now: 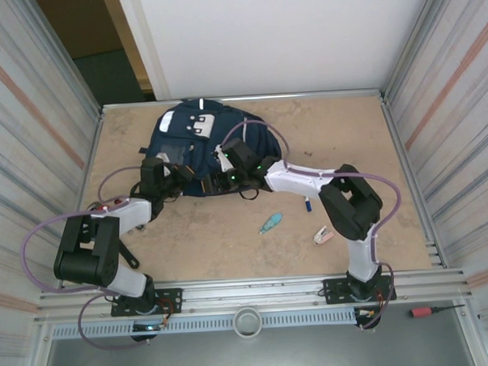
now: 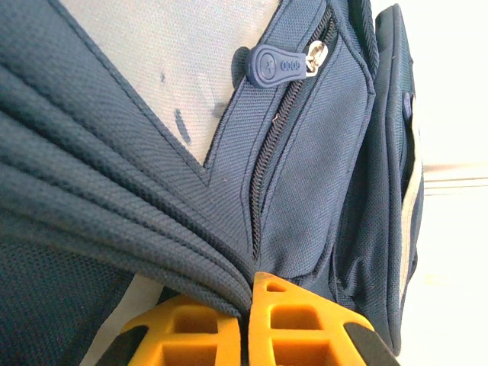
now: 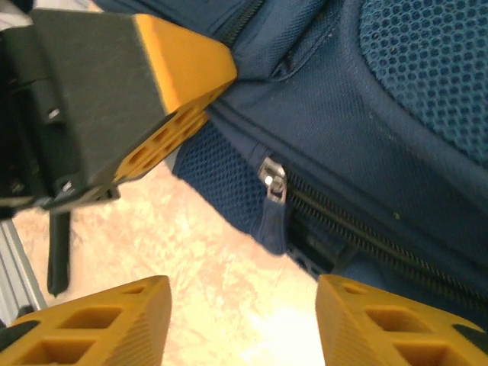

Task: Pack the student bag

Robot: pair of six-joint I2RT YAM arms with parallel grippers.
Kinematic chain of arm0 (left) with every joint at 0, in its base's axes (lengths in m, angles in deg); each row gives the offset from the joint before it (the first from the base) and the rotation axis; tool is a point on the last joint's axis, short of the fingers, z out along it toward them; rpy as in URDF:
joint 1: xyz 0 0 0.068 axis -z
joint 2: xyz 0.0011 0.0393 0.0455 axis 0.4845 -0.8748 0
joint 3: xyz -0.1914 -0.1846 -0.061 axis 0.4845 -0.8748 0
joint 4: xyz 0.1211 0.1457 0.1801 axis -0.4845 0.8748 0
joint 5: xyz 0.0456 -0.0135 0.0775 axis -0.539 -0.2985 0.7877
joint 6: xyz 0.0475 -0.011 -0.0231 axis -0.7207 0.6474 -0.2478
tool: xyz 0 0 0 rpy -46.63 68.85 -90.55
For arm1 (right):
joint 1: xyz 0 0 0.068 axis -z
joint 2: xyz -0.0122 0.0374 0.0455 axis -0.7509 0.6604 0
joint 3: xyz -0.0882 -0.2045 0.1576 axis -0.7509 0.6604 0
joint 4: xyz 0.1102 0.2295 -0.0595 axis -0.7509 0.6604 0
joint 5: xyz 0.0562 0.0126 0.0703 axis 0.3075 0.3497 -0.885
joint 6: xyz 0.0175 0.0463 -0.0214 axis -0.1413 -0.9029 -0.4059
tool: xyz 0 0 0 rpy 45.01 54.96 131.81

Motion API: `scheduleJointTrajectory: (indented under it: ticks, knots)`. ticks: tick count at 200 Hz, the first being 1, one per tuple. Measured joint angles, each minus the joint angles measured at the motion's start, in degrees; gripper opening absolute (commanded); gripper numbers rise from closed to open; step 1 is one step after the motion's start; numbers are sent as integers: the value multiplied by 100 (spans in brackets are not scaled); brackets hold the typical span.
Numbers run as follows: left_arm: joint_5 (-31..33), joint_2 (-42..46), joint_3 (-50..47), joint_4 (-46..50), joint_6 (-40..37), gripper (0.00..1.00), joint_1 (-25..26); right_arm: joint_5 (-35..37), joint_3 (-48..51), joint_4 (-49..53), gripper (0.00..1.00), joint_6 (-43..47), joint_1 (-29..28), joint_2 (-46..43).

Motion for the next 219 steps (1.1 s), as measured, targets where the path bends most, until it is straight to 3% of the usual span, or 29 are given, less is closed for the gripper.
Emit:
scheduleJointTrajectory:
  ticks: [41, 160, 219]
  knots:
    - [11, 0, 0, 4, -2, 0, 0, -195, -299, -76, 40, -136, 39, 522]
    - [13, -28, 0, -2, -2, 0, 0, -498, -450, -337, 29, -372, 48, 892]
    - [13, -28, 0, -22, -2, 0, 0, -472, -457, -437, 12, -498, 48, 925]
